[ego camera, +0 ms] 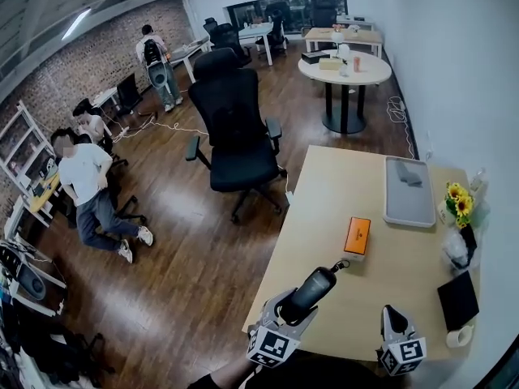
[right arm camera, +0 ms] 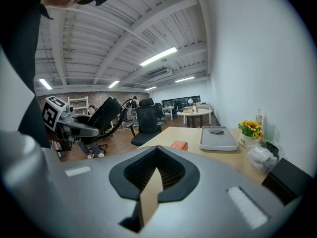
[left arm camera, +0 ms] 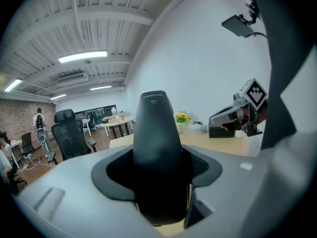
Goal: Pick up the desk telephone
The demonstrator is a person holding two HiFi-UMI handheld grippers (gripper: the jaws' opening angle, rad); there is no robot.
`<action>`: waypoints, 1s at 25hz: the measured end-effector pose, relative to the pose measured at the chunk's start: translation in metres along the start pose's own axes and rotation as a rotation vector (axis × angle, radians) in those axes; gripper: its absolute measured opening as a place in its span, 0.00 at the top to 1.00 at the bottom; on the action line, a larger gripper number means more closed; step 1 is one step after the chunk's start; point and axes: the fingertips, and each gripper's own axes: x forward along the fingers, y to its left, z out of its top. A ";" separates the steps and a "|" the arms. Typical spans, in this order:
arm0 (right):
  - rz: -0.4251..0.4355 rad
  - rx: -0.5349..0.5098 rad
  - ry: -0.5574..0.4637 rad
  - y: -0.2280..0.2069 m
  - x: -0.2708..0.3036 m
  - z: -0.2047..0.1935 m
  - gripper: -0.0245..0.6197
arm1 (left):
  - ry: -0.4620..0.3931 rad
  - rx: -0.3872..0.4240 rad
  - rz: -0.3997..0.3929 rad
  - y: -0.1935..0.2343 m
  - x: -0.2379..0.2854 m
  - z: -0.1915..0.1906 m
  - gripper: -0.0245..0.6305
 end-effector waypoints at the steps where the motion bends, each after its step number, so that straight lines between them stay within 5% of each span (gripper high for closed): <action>1: -0.002 0.002 -0.001 0.000 -0.001 0.001 0.96 | 0.003 0.001 -0.002 -0.001 0.000 0.000 0.56; 13: 0.010 -0.019 0.000 0.005 -0.003 0.006 0.96 | 0.016 0.013 -0.030 -0.006 0.006 -0.006 0.56; 25: -0.005 -0.044 0.020 0.006 -0.006 0.003 0.96 | 0.194 -0.004 -0.128 -0.024 0.022 -0.087 0.56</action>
